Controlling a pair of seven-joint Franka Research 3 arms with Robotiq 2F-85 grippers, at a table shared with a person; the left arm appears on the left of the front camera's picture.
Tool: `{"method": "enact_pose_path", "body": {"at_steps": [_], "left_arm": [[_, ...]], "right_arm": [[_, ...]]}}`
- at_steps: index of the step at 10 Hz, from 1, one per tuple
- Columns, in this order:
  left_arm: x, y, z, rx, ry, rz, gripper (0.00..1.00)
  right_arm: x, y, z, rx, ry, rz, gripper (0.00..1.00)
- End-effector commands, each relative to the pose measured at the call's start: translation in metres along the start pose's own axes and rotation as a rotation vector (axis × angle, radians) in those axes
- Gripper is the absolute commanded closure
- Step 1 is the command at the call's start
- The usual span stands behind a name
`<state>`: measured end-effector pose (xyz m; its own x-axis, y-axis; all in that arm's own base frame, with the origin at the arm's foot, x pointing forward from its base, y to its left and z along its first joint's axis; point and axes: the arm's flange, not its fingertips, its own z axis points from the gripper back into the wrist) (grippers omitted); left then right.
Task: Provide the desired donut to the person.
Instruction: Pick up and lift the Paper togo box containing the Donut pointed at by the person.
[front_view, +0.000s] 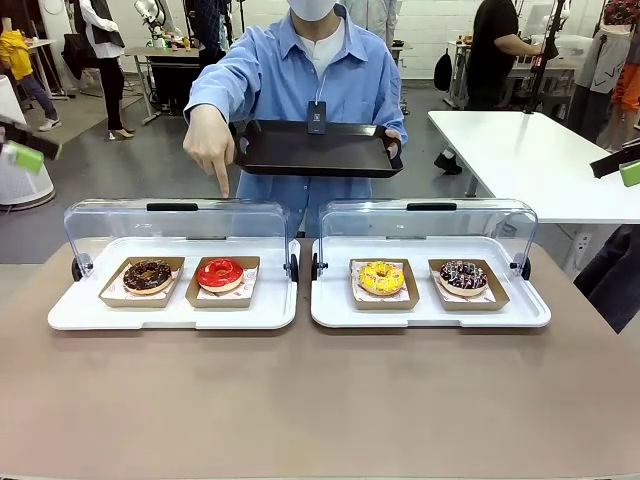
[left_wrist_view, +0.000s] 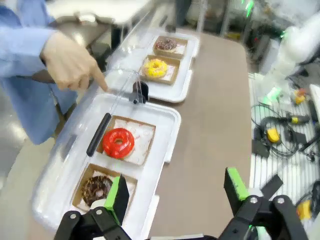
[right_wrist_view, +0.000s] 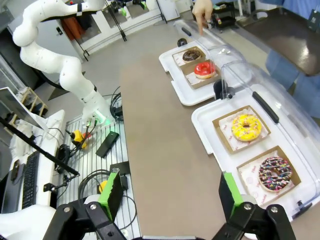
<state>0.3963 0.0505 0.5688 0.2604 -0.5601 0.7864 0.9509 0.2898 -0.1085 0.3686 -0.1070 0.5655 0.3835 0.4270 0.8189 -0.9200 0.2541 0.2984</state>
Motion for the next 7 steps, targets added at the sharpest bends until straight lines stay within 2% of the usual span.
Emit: {"method": "enact_pose_path", "body": {"at_steps": [1,2,4,6,7], "left_arm": [[-0.009,-0.012,-0.025,0.051,0.329,-0.192,0.0],[-0.014,-0.012,-0.043,0.045,0.42,-0.238,0.0],[-0.013,-0.011,-0.083,0.052,0.543,-0.302,0.0],[-0.003,-0.015,-0.136,0.106,0.721,-0.455,0.0],[0.004,-0.016,-0.163,0.108,0.765,-0.496,0.0]], "right_arm": [[-0.001,-0.001,0.0,0.016,-0.018,0.013,0.0],[-0.001,-0.001,0.0,0.016,-0.018,0.013,0.0],[-0.001,-0.001,0.0,0.016,-0.018,0.013,0.0],[-0.001,-0.001,0.0,0.016,-0.018,0.013,0.0],[-0.001,-0.001,0.0,0.016,-0.018,0.013,0.0]]}}
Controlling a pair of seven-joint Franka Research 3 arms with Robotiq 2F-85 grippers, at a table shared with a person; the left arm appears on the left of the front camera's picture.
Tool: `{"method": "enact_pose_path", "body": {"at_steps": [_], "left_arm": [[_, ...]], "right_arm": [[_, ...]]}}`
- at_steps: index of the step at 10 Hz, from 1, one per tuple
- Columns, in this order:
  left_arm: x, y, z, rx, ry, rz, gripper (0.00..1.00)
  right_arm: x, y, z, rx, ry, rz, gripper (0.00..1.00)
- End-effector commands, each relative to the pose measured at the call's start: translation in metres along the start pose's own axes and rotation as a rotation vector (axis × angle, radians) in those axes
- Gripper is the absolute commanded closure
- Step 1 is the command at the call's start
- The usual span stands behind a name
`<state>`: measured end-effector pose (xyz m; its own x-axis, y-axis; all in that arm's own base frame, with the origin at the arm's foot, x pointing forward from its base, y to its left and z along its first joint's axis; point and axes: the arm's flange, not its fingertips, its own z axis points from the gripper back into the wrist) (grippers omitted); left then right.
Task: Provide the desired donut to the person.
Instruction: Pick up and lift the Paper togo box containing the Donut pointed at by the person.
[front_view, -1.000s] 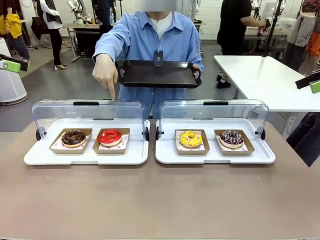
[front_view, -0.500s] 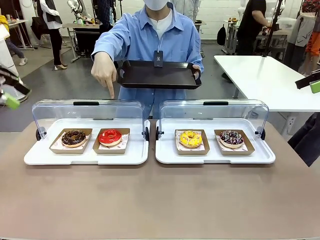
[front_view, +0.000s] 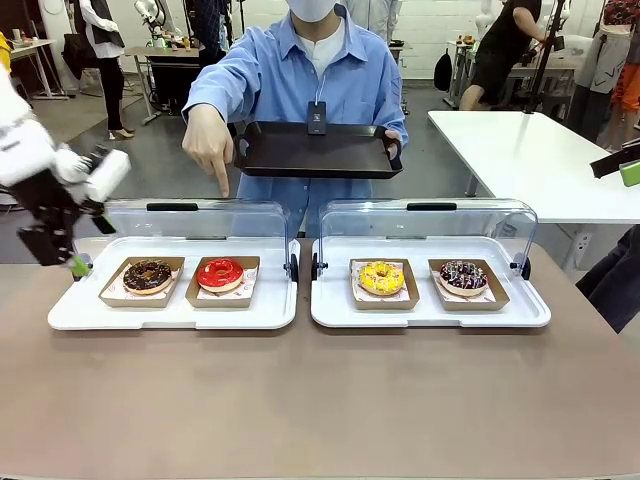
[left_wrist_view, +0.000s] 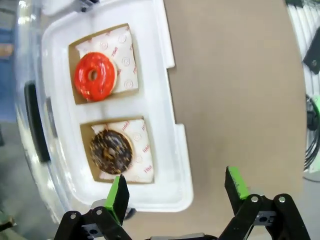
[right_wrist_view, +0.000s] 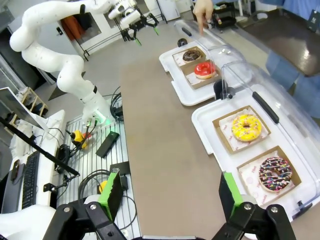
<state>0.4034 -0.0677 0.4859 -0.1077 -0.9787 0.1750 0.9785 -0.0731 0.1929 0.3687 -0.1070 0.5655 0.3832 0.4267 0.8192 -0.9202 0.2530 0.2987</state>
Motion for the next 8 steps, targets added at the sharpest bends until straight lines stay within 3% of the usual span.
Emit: {"method": "enact_pose_path", "body": {"at_steps": [1,5,8], "left_arm": [[0.032,0.009,-0.032,0.038,0.102,-0.031,0.0],[0.101,0.027,-0.094,0.037,0.186,-0.102,0.0],[0.106,0.032,-0.116,-0.012,0.163,-0.096,0.0]], "right_arm": [[-0.001,-0.001,0.0,0.015,-0.017,0.013,0.0],[-0.001,-0.001,0.0,0.015,-0.017,0.013,0.0],[-0.001,-0.001,0.0,0.015,-0.017,0.013,0.0]]}}
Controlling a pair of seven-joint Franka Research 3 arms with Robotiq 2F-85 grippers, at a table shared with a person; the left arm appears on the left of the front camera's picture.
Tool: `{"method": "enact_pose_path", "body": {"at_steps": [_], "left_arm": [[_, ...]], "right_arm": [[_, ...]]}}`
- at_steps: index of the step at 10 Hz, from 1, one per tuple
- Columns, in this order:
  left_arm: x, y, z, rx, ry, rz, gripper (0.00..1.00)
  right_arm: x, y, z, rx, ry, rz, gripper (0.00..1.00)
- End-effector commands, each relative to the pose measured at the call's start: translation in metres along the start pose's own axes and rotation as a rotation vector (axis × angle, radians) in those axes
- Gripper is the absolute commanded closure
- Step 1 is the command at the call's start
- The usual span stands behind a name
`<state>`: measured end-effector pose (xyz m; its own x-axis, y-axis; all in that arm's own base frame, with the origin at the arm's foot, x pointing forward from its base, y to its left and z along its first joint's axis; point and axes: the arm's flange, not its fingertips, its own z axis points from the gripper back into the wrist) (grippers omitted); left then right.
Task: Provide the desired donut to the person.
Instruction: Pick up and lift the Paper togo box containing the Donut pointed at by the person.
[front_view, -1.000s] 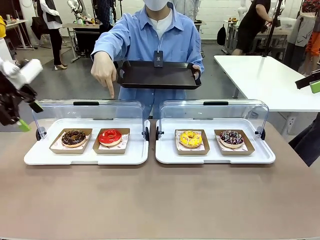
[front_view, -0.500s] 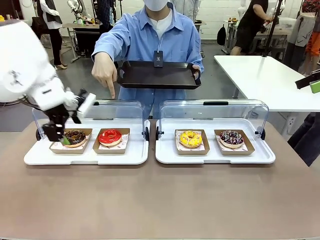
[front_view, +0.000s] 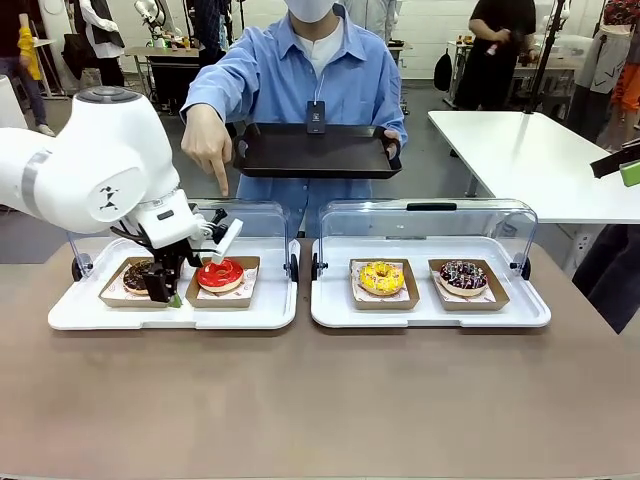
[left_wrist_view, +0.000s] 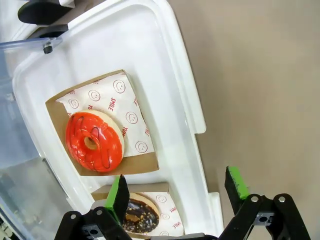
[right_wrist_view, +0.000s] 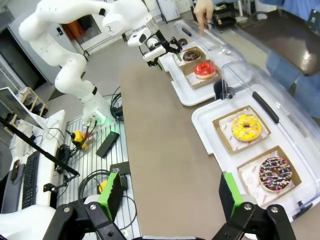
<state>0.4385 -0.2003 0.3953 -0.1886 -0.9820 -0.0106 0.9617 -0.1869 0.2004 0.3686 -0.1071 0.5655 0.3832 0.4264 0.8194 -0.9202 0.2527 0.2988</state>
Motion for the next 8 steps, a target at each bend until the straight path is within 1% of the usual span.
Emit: {"method": "enact_pose_path", "body": {"at_steps": [1,6,7,8], "left_arm": [[-0.001,-0.005,0.006,0.012,0.002,-0.003,0.0],[-0.001,-0.005,0.006,0.012,0.002,-0.003,0.0],[0.0,0.001,0.005,0.01,-0.001,0.0,0.0],[0.0,0.008,-0.002,-0.058,-0.039,-0.01,0.0]], "right_arm": [[-0.001,-0.001,0.0,0.015,-0.017,0.012,0.0],[-0.001,-0.001,0.0,0.015,-0.017,0.012,0.0],[-0.001,-0.001,0.0,0.015,-0.017,0.012,0.0],[-0.001,-0.001,0.0,0.015,-0.017,0.012,0.0]]}}
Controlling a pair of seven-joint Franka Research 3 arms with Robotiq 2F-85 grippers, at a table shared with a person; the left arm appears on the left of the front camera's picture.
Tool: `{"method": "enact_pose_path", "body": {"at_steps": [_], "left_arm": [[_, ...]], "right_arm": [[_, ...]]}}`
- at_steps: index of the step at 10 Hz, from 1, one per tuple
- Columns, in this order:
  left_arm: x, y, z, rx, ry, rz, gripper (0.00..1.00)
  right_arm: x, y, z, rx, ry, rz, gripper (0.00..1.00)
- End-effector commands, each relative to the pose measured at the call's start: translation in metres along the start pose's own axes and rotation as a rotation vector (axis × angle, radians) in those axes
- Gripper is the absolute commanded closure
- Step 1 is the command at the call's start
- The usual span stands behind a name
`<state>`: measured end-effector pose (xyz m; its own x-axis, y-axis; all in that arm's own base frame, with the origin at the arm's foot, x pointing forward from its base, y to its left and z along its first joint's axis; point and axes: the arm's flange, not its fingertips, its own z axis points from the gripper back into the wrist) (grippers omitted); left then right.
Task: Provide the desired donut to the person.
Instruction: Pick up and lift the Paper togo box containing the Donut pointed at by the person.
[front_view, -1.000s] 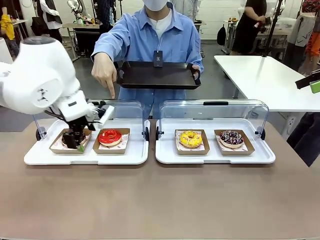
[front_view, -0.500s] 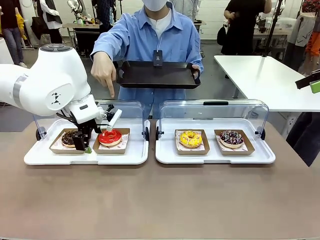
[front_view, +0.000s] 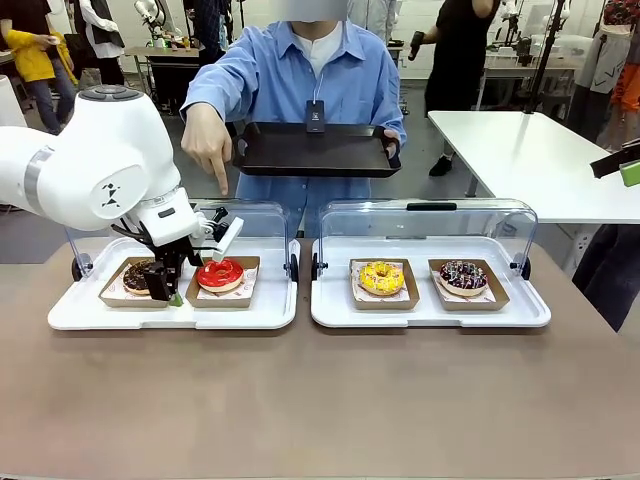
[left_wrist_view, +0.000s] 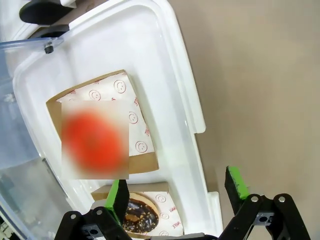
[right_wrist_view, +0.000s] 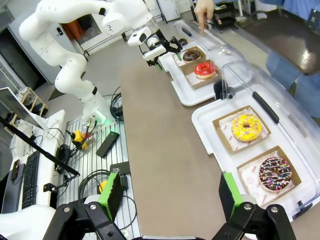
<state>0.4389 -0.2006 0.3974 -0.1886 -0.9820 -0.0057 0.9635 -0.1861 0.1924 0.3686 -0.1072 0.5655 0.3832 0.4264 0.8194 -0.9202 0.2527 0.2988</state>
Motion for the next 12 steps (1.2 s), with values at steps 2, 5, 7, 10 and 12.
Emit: {"method": "enact_pose_path", "body": {"at_steps": [2,5,7,10,12], "left_arm": [[-0.002,0.021,-0.01,-0.114,-0.082,-0.007,0.0],[-0.011,0.041,-0.022,-0.207,-0.061,0.054,0.0],[-0.012,0.049,-0.035,-0.26,-0.018,0.078,0.0],[-0.01,0.044,-0.054,-0.235,-0.011,0.072,0.0],[-0.013,0.036,-0.061,-0.191,0.012,0.083,0.0]], "right_arm": [[0.0,-0.001,0.0,0.015,-0.017,0.012,0.0],[0.0,-0.001,0.0,0.015,-0.017,0.012,0.0],[0.0,-0.001,0.0,0.015,-0.017,0.012,0.0],[0.0,-0.001,0.0,0.015,-0.017,0.012,0.0],[0.0,-0.001,0.0,0.015,-0.017,0.012,0.0]]}}
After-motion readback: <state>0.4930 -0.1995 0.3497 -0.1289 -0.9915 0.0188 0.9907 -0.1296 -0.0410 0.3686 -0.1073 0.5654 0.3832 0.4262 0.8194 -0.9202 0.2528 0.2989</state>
